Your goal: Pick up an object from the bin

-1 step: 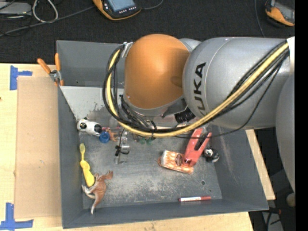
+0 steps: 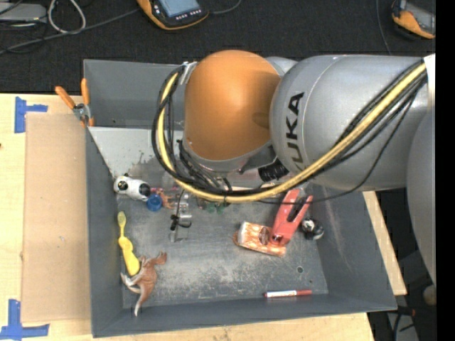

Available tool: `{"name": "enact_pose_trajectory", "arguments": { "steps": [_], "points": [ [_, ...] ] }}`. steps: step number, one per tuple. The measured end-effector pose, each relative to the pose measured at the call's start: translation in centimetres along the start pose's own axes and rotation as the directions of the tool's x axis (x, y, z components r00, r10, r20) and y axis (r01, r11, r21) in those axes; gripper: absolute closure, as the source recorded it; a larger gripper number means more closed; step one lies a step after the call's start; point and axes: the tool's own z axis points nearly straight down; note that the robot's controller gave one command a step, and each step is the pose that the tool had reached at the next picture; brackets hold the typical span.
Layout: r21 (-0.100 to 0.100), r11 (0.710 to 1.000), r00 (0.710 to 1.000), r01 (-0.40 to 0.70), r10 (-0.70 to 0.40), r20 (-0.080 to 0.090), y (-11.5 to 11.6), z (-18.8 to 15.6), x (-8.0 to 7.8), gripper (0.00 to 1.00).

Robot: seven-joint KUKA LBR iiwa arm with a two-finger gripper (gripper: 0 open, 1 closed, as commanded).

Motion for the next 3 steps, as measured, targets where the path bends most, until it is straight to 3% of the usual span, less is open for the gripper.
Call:
{"name": "enact_pose_trajectory", "arguments": {
  "steps": [1, 2, 3],
  "points": [
    [0.0, 0.922, 0.922, 0.386, -0.386, 0.002, 2.2, 4.4, 2.4, 0.0],
    [-0.002, 0.801, 0.801, 0.599, -0.599, -0.002, 3.8, 8.6, 3.7, 0.0],
    [0.0, 0.572, 0.572, 0.82, -0.82, 0.002, 2.6, 9.1, 2.9, 0.0]
  ]
}}
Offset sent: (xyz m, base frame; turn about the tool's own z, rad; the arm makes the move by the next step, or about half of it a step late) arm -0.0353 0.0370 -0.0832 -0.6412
